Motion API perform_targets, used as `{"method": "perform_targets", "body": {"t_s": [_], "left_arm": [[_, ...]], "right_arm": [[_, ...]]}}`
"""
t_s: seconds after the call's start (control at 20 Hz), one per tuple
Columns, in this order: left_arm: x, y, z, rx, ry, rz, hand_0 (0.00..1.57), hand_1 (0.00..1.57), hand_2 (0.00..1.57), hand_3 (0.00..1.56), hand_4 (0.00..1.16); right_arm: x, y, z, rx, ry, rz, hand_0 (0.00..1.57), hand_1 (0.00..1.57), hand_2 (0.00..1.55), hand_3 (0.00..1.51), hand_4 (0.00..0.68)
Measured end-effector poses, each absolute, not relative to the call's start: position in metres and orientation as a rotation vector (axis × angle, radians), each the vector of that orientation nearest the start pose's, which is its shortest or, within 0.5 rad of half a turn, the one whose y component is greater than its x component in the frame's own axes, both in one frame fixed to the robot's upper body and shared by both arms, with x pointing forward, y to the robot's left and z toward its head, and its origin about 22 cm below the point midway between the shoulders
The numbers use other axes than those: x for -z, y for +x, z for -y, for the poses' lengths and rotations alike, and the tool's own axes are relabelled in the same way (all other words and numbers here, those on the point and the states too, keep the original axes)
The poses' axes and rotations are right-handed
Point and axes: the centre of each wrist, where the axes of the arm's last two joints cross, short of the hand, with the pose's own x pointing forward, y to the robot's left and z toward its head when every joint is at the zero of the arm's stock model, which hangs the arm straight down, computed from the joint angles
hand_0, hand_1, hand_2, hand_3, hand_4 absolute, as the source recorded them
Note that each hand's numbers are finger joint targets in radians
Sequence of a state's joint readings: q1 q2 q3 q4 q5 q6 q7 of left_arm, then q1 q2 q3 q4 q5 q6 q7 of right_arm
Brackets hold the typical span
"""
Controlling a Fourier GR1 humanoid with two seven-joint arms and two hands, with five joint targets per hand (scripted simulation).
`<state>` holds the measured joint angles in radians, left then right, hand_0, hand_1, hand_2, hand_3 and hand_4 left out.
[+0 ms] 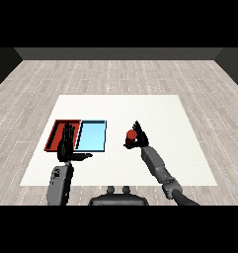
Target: Pick the red can and put it in the red box
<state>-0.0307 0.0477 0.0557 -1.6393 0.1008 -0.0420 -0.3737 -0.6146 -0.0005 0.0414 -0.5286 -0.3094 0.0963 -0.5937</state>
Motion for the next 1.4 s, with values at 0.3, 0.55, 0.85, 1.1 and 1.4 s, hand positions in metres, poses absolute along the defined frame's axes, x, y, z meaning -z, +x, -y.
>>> {"method": "perform_targets", "body": {"t_s": [0.3, 0.55, 0.85, 1.1, 1.4], "left_arm": [[-0.016, 0.246, -0.254, -0.047, -0.036, 2.043, 0.0, 0.0, 0.0, 0.0, 0.0], [-0.014, 0.246, -0.245, -0.047, -0.034, 2.048, 0.0, 0.0, 0.0, 0.0, 0.0], [-0.013, 0.25, -0.251, -0.046, -0.026, 2.045, 0.0, 0.0, 0.0, 0.0, 0.0], [-0.017, 0.245, -0.247, -0.048, -0.031, 2.048, 0.0, 0.0, 0.0, 0.0, 0.0], [-0.016, 0.246, -0.246, -0.045, -0.029, 2.042, 0.0, 0.0, 0.0, 0.0, 0.0]], "right_arm": [[0.074, 0.352, 0.149, 0.016, 0.362, 1.624, 0.0, 0.0, 0.0, 0.0, 0.0], [0.076, 0.352, 0.142, -0.003, 0.333, 1.615, 0.0, 0.0, 0.0, 0.0, 0.0], [0.077, 0.351, 0.137, 0.023, 0.207, 1.593, 1.46, 1.46, 1.46, 1.42, 0.611], [0.073, 0.357, 0.133, 0.012, 0.111, 1.589, 1.47, 1.47, 1.45, 1.4, 0.595], [0.069, 0.356, 0.128, -0.01, 0.075, 1.603, 1.47, 1.47, 1.44, 1.38, 0.598]]}}
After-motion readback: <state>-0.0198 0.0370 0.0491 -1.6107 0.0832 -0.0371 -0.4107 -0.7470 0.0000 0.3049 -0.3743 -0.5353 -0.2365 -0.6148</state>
